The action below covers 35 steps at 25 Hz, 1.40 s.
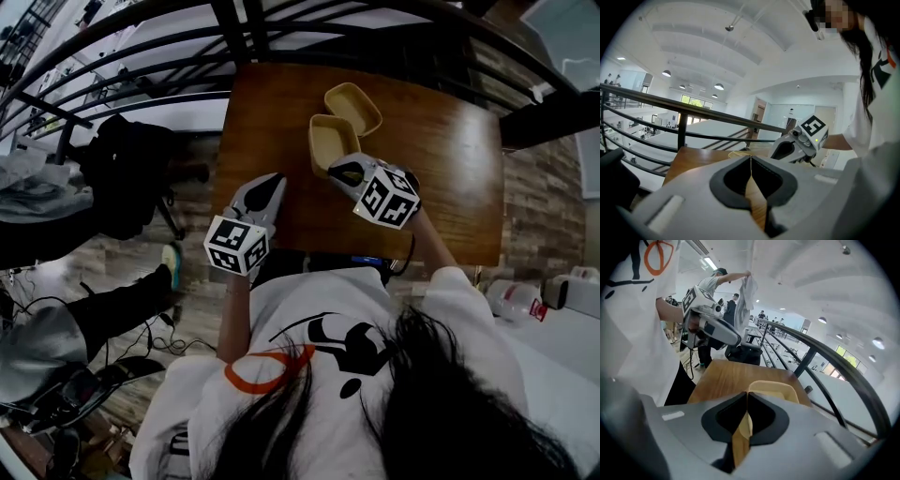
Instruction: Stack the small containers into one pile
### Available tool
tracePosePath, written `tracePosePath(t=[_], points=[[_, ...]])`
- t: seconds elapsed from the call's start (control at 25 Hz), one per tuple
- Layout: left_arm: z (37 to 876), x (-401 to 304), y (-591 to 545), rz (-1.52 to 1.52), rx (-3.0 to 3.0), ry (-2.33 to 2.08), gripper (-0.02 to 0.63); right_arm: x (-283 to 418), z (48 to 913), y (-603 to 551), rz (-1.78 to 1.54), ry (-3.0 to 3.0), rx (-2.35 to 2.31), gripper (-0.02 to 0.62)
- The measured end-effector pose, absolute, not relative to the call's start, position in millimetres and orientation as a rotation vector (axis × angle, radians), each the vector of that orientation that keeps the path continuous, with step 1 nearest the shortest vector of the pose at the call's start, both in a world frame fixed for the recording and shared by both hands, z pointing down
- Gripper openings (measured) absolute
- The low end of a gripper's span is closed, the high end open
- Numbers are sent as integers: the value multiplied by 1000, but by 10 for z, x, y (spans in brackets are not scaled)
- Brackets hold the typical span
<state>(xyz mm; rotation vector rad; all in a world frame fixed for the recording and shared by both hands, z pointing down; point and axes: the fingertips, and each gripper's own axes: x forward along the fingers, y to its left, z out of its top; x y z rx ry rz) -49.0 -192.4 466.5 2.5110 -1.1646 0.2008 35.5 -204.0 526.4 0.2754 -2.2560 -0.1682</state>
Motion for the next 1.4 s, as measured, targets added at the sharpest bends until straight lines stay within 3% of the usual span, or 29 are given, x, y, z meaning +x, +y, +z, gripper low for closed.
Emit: tracePosePath(t=[0.52,1.4], points=[[4746,-144,-2065,206,2493,-1192,0,1032,5450,-2831,-371,-2091,89,41],[4920,-12,-2066,228,2376,-1346,0,1373,6087,-3380,-519,-1905,-216,41]])
